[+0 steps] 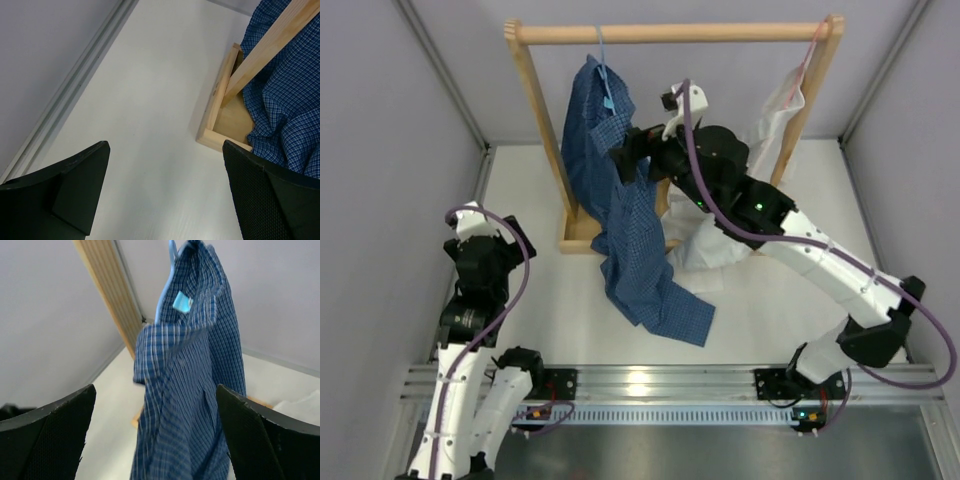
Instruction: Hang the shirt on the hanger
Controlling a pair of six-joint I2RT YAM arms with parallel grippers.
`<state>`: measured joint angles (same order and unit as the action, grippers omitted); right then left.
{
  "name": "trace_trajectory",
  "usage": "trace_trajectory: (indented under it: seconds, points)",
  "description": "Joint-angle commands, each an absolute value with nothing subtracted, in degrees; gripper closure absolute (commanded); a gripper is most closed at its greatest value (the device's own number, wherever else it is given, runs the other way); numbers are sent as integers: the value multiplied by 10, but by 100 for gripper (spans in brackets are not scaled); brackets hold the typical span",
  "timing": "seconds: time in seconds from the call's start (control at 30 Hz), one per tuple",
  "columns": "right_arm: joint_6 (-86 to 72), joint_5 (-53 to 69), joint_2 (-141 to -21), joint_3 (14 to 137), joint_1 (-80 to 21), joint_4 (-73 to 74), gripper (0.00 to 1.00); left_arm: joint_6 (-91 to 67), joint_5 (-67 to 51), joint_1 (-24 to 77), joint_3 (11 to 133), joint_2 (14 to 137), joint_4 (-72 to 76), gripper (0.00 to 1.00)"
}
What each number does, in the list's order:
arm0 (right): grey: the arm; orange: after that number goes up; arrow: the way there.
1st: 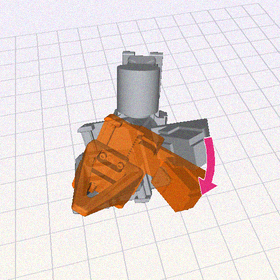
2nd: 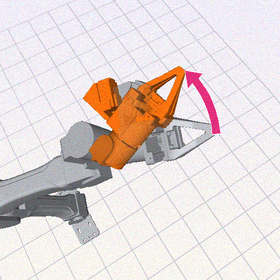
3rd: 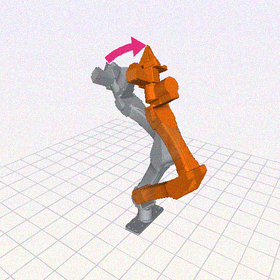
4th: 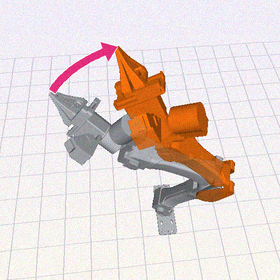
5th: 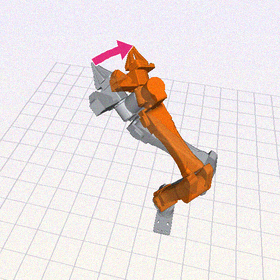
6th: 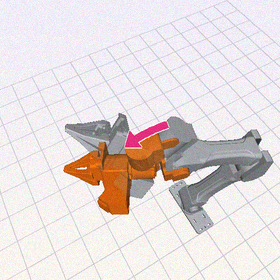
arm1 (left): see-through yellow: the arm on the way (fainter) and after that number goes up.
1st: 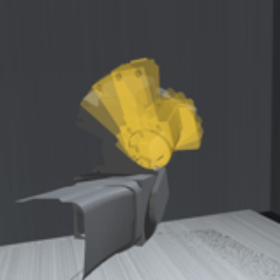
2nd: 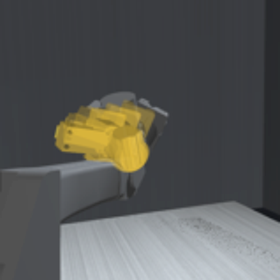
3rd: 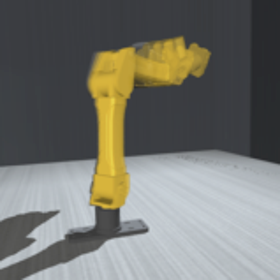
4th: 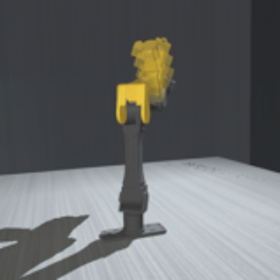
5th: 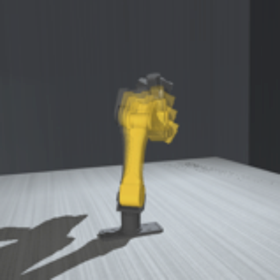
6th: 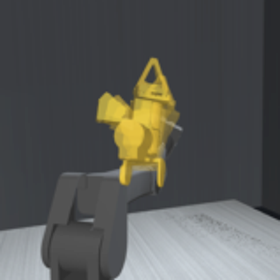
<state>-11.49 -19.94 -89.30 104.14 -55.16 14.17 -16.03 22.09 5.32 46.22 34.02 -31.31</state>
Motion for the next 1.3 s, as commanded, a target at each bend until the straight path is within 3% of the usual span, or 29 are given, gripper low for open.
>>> trace_trajectory:
  seconds: [0.0, 0.1, 0.33, 0.53, 0.73, 1.27]
  points:
    - [-95, -135, -790, 992, -552, 177, 1, -170, 222, 49, 455, 316, -298, 2]
    - [-67, -114, -702, 921, -554, 227, 0, -164, 213, 49, 446, 302, -297, 2]
    - [-76, -262, -461, 694, -553, 313, 1, -135, 139, 52, 386, 229, -253, 2]
    - [-103, -375, -337, 586, -553, 374, 1, -129, 122, 60, 381, 233, -252, 2]
    - [-144, -575, -289, 488, -554, 397, 0, -126, 138, 60, 375, 223, -252, 2]
    - [-178, -568, -265, 474, -552, 418, 1, -118, 119, 60, 369, 220, -248, 2]
